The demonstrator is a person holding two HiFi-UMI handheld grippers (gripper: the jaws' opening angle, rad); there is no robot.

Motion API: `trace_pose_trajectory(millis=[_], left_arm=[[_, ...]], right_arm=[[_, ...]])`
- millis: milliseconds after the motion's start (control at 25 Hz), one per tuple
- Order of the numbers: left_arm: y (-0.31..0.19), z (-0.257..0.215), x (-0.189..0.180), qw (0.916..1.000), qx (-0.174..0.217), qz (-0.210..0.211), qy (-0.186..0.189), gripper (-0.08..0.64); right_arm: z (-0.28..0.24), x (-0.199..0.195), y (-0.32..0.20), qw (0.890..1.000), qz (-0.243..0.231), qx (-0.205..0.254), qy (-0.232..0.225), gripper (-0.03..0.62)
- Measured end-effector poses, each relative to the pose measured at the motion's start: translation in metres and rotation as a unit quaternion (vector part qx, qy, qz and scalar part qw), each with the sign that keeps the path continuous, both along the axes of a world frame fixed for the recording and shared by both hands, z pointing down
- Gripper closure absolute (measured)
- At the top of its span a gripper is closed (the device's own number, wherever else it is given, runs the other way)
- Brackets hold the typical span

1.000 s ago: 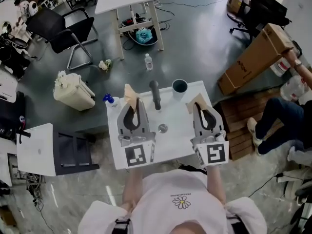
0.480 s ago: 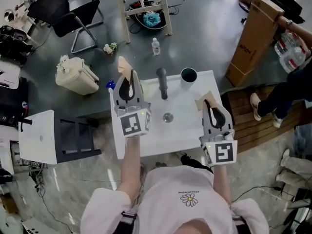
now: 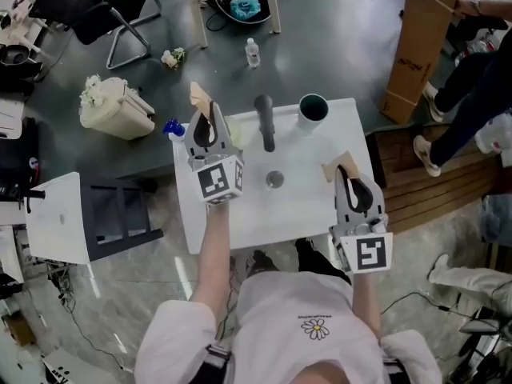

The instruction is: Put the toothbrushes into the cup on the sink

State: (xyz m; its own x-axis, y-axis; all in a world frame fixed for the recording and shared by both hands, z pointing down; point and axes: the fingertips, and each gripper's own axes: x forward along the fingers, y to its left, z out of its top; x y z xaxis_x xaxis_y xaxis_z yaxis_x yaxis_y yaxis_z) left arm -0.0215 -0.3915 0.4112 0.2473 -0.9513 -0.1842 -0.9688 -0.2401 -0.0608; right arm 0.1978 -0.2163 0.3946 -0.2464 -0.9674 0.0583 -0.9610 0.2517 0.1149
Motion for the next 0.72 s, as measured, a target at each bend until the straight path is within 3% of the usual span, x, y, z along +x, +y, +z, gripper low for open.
trace_pose_trajectory(millis=[480, 600, 720], left_arm=[[0.005, 0.069, -0.004, 0.996, -0.084, -0.011, -0.027, 0.512], [0.009, 0.078, -0.004, 0.9945, -0.102, -0.002, -0.024, 0.435], [0.01, 0.082, -0.007, 0.9931, -0.114, -0.001, -0.028, 0.41]], right_arm=[[0.036, 0.0, 0.001, 0.999, 0.004, -0.047, -0.021, 0.569], [0.041, -0.003, 0.002, 0.998, 0.0, -0.056, -0.02, 0.569], [0.043, -0.008, 0.001, 0.998, -0.005, -0.055, -0.024, 0.569]])
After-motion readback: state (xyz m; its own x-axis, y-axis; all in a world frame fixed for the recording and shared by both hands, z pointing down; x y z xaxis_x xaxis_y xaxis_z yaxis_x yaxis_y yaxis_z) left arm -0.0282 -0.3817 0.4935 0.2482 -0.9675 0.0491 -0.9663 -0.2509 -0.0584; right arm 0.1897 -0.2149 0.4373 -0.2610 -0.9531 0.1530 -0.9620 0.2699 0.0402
